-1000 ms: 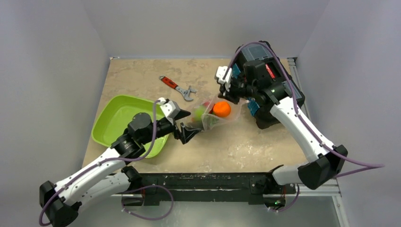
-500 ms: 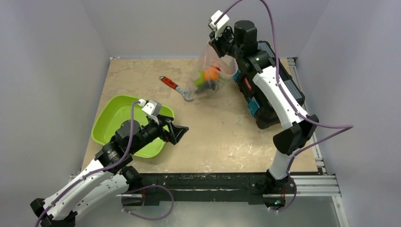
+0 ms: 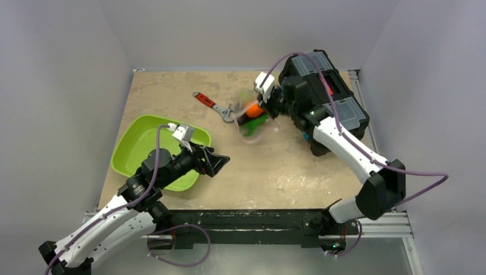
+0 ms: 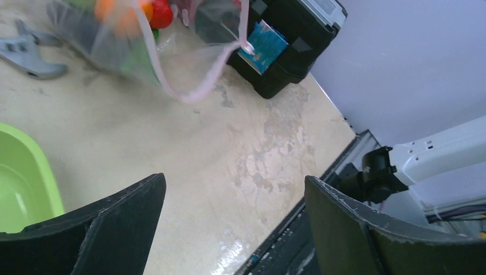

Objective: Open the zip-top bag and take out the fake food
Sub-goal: Open the zipper of the food storage bag at the center of the board.

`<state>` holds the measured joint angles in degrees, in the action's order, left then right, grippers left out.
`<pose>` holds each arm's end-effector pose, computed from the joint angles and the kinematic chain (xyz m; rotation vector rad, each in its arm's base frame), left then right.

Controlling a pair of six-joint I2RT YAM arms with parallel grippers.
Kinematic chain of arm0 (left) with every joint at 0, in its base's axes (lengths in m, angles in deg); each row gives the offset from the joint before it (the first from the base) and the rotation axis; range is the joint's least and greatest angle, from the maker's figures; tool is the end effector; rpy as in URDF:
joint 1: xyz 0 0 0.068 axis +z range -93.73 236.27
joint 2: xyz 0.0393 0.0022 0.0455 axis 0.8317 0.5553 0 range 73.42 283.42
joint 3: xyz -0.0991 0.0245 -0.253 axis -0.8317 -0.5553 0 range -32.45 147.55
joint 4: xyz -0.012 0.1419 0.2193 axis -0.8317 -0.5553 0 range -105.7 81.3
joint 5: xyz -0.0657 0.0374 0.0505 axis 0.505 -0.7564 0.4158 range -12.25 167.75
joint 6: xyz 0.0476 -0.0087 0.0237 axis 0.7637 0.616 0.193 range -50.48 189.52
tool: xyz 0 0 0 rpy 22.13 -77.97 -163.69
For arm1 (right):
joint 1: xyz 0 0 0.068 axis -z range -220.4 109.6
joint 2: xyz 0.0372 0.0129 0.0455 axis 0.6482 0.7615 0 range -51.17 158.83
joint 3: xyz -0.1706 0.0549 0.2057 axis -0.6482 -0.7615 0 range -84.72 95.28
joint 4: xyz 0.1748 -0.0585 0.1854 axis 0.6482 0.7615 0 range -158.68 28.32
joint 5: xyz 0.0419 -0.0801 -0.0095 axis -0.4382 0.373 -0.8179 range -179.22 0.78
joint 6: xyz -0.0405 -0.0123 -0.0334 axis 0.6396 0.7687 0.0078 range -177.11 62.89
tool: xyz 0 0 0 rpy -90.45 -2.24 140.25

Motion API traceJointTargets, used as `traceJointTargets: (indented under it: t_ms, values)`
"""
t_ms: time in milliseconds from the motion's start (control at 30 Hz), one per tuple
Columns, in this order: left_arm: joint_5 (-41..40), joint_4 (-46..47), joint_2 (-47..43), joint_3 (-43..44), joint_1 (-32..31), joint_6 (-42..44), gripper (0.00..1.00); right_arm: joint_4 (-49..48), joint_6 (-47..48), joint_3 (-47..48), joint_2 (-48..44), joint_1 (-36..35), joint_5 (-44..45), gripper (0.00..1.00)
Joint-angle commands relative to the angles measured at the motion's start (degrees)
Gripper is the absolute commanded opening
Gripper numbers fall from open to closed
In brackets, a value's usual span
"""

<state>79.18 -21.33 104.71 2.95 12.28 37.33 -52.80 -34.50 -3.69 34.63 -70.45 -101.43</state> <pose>0.1022 -0.0999 0.3118 0.2073 1.8144 -0.9882 0.3006 0.1827 0.3778 -0.9832 1.6650 0.2923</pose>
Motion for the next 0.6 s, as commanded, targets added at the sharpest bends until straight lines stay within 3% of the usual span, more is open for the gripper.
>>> traceJointTargets:
  t_ms: [0,200,400,567]
  values:
    - [7.6,9.9,2.4,-4.1,0.2,-8.9,0.87,-3.9,0.8,-14.2,-7.5,-3.5,-8.5,0.0]
    - [12.6,25.6,9.0,-7.9,-1.2,-18.6,0.72,-9.7,-6.8,-24.5,-9.9,-4.1,-15.6,0.0]
    - [3.2,26.5,11.4,-5.8,-10.7,-12.3,0.68,-10.8,-11.8,-22.8,-9.3,-4.1,-21.1,0.0]
    - [-1.0,28.3,15.9,-7.0,-13.1,-12.1,0.63,-12.0,-16.5,-20.9,-8.0,-4.1,-24.4,0.0]
